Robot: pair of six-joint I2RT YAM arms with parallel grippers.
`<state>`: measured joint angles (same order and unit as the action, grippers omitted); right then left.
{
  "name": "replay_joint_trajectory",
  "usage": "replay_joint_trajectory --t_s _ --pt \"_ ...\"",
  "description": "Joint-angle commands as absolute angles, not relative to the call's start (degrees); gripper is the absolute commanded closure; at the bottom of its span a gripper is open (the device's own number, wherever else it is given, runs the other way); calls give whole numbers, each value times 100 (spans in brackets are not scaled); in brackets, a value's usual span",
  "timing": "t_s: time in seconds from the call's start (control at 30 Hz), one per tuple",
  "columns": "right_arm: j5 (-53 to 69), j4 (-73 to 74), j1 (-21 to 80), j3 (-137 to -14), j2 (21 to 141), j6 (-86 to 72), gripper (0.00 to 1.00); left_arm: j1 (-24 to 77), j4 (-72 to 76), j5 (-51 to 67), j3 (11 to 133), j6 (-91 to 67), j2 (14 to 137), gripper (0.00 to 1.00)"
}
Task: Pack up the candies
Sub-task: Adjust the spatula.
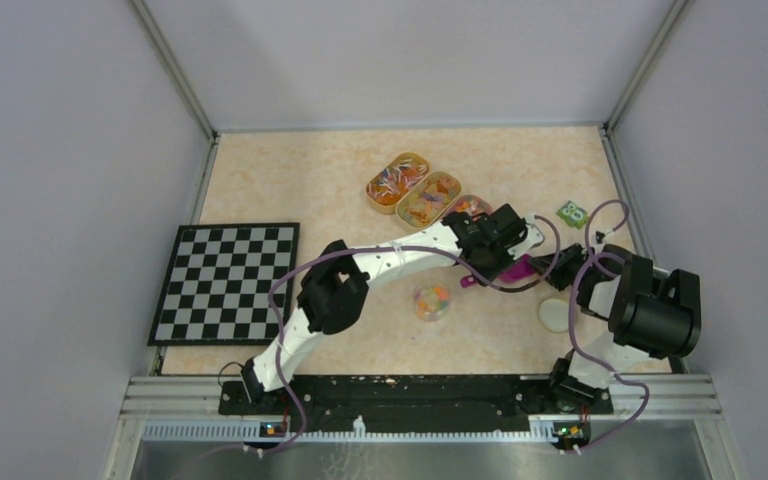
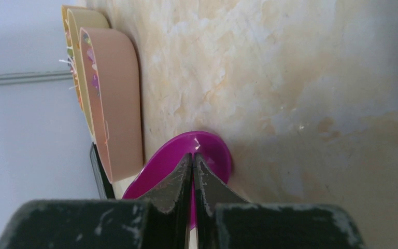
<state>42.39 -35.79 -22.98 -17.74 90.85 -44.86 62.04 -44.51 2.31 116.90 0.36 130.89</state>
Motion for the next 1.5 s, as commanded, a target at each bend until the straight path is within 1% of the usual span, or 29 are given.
replay_joint_trajectory --t_s 0.0,0.1,0.17,0.3,0.43,0.53,0.6,0.73,0.87,0.93,0.97,1.0,1.03,1.1,1.17,1.2,1.23,1.33,1.4,1.47 --pt "4293 -3169 -2287 -2072 8812 -4408 97 6224 -4215 600 11665 206 12928 100" --pt "3957 -2416 -2309 -2461 8473 -4349 98 6223 -4226 265 11458 466 12723 100" --pt "3481 -1791 -2311 -2653 8131 -4252 96 6219 -4217 164 11362 576 12591 100" --pt "2737 -1077 -2320 -2779 7525 -4196 96 6214 -4233 292 11294 617 12465 100" --pt "2402 -301 -2320 -2923 7268 -3894 98 6226 -4475 400 11330 689 12456 100" --pt "2264 -12 -2316 -2885 7026 -3749 99 6223 -4605 534 11292 772 12371 100" --pt "2298 153 -2320 -2812 6823 -3709 99 6223 -4614 679 11235 789 12301 100" --pt "2816 146 -2320 -2715 6549 -3559 98 6223 -4563 819 11180 721 12186 100" --pt "3438 -37 -2318 -2673 6416 -3530 95 6220 -4538 496 11204 472 12092 100" --pt "3879 -226 -2320 -2641 6317 -3423 91 6193 -4600 339 11217 392 12010 100" --pt "4004 -255 -2320 -2619 6222 -3360 88 6170 -4643 368 11228 343 11940 100" --pt "4074 -300 -2320 -2569 6109 -3298 83 6117 -4683 458 11211 291 11869 100" --pt "4130 -460 -2314 -2491 5960 -3285 81 6053 -4718 580 11201 218 11782 100" --pt "4378 -1250 -2231 -2225 5657 -3399 76 5901 -4764 795 11121 119 11581 100" --pt "4323 -1913 -1958 -2034 5300 -3333 67 5716 -4852 1013 11116 22 11404 100" --pt "4261 -2184 -1780 -1955 5037 -3240 60 5617 -4916 1116 11124 10 11321 100" --pt "4288 -2598 -1590 -1818 4821 -3150 56 5542 -4970 1217 11137 9 11238 100" --pt "4216 -3751 -949 -1402 4091 -2323 45 5343 -5160 1544 11140 9 11009 100" --pt "4051 -3893 -428 -1285 3670 -1508 35 5265 -5292 1699 11135 13 10886 100" --pt "4061 -3739 140 -1323 3489 -592 30 5241 -5441 1709 11130 86 10791 100"
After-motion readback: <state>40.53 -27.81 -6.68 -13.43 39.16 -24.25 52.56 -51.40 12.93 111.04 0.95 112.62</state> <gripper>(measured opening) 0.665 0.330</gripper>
